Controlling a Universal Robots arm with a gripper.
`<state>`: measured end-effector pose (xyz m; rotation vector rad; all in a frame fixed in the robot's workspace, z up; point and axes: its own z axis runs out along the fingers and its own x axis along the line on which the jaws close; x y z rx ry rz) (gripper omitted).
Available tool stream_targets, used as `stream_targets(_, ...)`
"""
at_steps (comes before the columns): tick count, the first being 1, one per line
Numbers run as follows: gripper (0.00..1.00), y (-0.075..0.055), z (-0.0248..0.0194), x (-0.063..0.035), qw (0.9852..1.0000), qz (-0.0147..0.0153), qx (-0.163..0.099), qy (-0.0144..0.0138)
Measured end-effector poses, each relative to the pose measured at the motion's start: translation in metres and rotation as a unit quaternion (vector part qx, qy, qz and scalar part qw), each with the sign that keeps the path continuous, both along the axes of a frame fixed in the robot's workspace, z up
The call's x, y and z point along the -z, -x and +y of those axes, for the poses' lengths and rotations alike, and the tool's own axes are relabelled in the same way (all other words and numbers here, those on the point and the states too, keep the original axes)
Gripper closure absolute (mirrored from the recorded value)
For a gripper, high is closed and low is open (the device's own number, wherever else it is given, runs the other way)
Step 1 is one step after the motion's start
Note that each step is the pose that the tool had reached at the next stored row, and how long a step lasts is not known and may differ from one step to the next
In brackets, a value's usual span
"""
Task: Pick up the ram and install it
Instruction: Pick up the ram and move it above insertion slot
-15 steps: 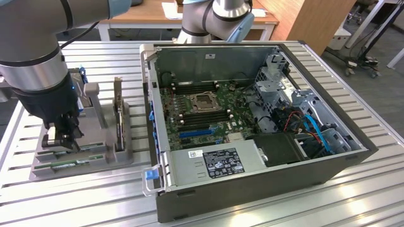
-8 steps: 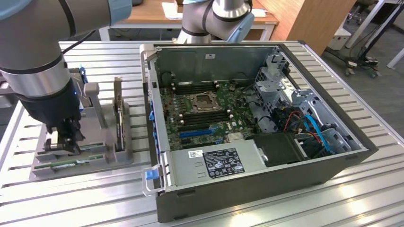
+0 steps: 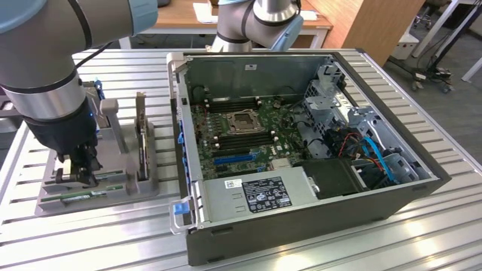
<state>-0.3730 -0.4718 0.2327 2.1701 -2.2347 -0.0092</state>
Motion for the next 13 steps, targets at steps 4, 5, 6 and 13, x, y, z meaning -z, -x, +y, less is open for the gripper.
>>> stream_targets(4, 0.58, 0.0002, -0.0025, -0.0001, 1.0000, 0.0000, 0.000, -0.0010)
stream_targets(5, 0.58, 0.0002, -0.0025, 0.0000, 1.0000, 0.0000, 0.000, -0.0011)
stream_targets(6, 0.58, 0.0002, -0.0025, 0.0000, 1.0000, 0.0000, 0.000, -0.0011)
stream_targets(13, 0.58, 0.0001, -0.0027, 0.0071, 1.0000, 0.0000, 0.000, -0.0011)
